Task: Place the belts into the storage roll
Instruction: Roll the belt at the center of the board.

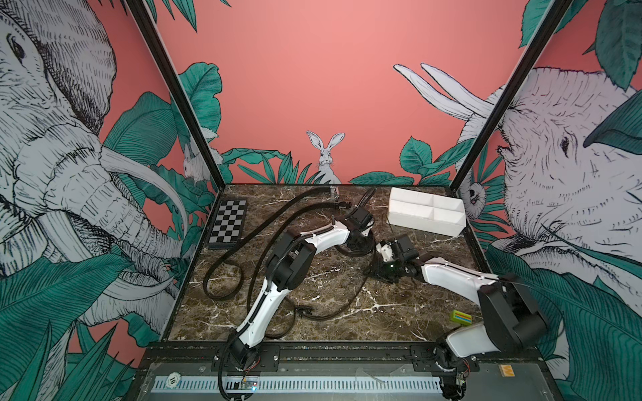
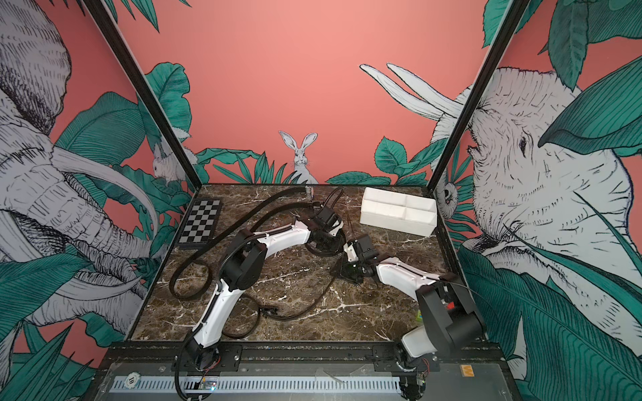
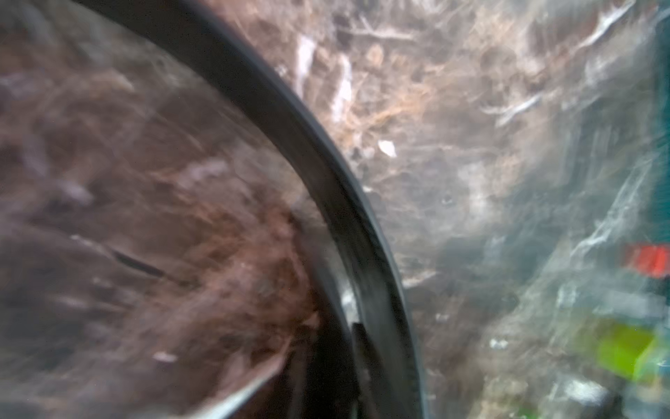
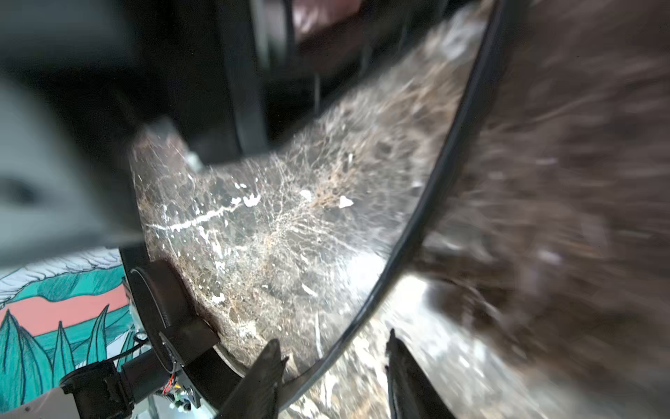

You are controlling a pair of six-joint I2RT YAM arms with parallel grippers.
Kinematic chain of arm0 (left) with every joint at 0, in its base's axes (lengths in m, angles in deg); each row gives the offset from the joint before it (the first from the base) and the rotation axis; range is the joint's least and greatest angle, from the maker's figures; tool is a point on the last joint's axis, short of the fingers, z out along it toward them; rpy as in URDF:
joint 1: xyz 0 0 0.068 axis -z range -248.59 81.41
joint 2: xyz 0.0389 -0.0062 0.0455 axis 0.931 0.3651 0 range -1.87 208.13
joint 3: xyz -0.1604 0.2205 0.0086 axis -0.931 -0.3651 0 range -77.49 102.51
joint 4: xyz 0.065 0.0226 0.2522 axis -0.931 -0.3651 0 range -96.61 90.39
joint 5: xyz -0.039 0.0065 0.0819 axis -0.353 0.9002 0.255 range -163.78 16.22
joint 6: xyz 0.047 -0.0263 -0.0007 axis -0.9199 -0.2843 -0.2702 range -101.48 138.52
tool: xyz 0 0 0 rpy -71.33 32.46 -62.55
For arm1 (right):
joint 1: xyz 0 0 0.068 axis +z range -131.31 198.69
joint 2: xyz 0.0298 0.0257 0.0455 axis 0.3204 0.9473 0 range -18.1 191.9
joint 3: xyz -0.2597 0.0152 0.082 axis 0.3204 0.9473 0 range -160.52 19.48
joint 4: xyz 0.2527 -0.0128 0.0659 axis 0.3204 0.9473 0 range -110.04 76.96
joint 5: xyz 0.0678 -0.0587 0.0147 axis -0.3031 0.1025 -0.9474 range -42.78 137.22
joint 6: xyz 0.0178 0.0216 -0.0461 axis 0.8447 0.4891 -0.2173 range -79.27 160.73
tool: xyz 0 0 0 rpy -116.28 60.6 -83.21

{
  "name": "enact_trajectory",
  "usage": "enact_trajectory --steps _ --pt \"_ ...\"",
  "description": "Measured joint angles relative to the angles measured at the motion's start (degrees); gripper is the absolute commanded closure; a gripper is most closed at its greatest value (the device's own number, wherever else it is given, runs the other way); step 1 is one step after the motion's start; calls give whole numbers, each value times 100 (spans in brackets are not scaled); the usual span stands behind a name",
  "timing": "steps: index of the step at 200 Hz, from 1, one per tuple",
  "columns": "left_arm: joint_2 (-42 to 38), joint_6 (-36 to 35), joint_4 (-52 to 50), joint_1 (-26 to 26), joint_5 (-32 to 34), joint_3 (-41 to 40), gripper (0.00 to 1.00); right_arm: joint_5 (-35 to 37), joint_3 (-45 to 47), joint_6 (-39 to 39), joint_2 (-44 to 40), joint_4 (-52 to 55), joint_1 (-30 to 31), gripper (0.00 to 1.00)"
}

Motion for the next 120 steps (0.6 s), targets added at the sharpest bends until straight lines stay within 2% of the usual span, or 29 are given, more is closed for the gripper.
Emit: enact_trajectory --steps 32,51,75,120 --pt "-354 -109 -219 0 321 -330 39 350 -439 -457 -599 890 -496 51" --pt "-529 -155 -234 -26 481 -428 33 481 -728 -662 -542 1147 -640 51" --pt "-1014 -168 -223 -44 614 -741 32 549 -1040 -758 -216 1261 -682 51" --pt "-2927 -175 83 -13 798 -2712 28 603 -1665 -691 562 1150 -654 51"
